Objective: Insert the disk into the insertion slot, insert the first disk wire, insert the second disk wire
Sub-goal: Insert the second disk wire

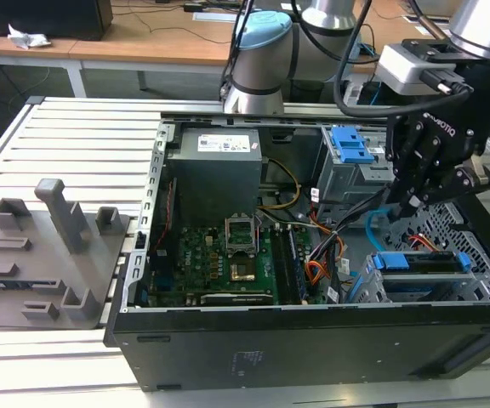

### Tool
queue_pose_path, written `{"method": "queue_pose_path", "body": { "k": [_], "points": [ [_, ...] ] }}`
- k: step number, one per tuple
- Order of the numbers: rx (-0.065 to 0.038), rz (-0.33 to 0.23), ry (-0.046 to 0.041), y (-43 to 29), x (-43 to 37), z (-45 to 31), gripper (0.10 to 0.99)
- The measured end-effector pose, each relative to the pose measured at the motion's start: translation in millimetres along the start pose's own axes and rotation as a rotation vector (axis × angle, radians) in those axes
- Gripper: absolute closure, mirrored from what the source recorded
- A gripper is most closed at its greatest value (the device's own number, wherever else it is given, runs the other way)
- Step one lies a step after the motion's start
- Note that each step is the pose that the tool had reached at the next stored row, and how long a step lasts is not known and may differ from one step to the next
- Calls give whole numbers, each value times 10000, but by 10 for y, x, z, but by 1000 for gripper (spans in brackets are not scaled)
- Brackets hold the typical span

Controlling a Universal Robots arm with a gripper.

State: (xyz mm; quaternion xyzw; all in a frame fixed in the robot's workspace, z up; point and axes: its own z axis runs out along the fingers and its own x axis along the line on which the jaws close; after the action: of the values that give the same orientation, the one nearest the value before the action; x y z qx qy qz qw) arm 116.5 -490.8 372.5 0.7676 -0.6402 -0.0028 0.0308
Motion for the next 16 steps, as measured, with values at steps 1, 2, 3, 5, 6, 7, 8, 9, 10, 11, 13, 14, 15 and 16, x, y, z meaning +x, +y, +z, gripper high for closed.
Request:
{"method": "queue_pose_path", "body": {
  "k": [1,2,3,5,6,7,8,9,10,11,13,14,15,16],
  "points": [
    [0,-6,-1,17,-3,4,784],
    [1,-17,0,34,-6,12,784],
    [2,-67,1,57,-11,28,784],
    [10,-408,44,69,-17,98,784],
    [8,-540,79,68,-17,124,784],
    [6,-604,97,65,-18,142,784],
    [6,-636,107,54,-16,157,784],
    [4,-640,122,34,-13,161,784],
    [3,-640,123,33,-13,161,784],
    [3,-639,121,32,-13,162,784],
    [4,-640,120,31,-13,162,796],
    [4,-639,120,31,-12,162,890],
    [4,-640,119,31,-12,162,890],
    [4,-640,119,31,-12,162,890]
  ]
}}
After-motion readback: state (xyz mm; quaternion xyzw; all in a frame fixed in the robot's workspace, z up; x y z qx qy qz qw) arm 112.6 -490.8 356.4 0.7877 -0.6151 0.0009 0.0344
